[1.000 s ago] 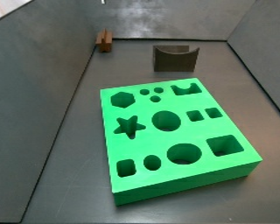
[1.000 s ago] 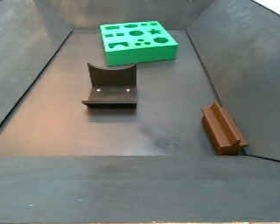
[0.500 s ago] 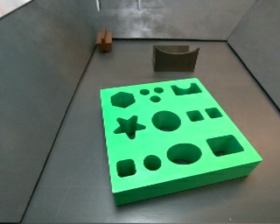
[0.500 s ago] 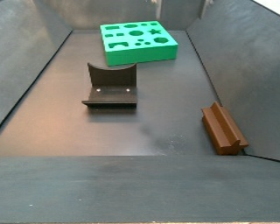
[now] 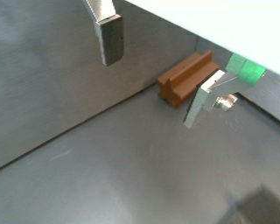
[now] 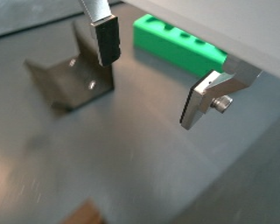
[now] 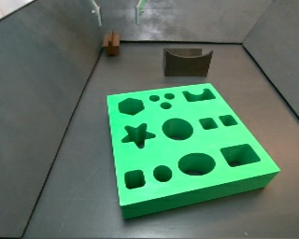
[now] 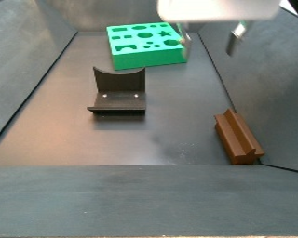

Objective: Pick up the star object. Move up. Place the star object on the fixture. Regrasp the star object. Move to above the board. Insert the star object.
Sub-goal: Pick up the star object.

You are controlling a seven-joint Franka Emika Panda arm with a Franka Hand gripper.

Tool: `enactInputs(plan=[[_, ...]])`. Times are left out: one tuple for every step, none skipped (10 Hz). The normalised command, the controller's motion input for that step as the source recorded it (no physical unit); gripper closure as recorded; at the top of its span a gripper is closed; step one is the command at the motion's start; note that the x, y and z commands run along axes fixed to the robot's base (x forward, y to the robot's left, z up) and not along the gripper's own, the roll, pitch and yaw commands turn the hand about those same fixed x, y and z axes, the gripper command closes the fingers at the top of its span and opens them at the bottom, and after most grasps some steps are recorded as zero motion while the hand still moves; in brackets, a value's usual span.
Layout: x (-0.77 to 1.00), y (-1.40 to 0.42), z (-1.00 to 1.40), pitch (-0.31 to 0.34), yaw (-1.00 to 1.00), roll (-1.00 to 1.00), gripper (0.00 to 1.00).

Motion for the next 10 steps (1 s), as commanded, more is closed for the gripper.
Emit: enactInputs(plan=[[-0.37, 0.65, -0.33, 0.0, 0.17, 0.03, 0.0], [-0.21, 0.52, -0.31, 0.0, 0.11, 0.01, 0.0], [-0.06, 0.39, -0.27, 0.0, 0.05, 0.0, 0.0], [0.0, 0.36, -0.47, 0.0, 0.07, 0.0, 0.0], [0.0, 0.34, -0.56, 0.0, 0.07, 0.02, 0.0], [-0.07, 0.37, -0.62, -0.033, 0.07, 0.06, 0.0], [-0.21, 0.4, -0.6, -0.024, 0.09, 0.1, 0.0], [-0.22, 0.4, -0.6, -0.013, 0.12, 0.11, 0.0], [-0.19, 0.43, -0.57, -0.001, 0.12, 0.11, 0.0], [-0.02, 0.5, -0.5, 0.0, 0.1, 0.07, 0.0]])
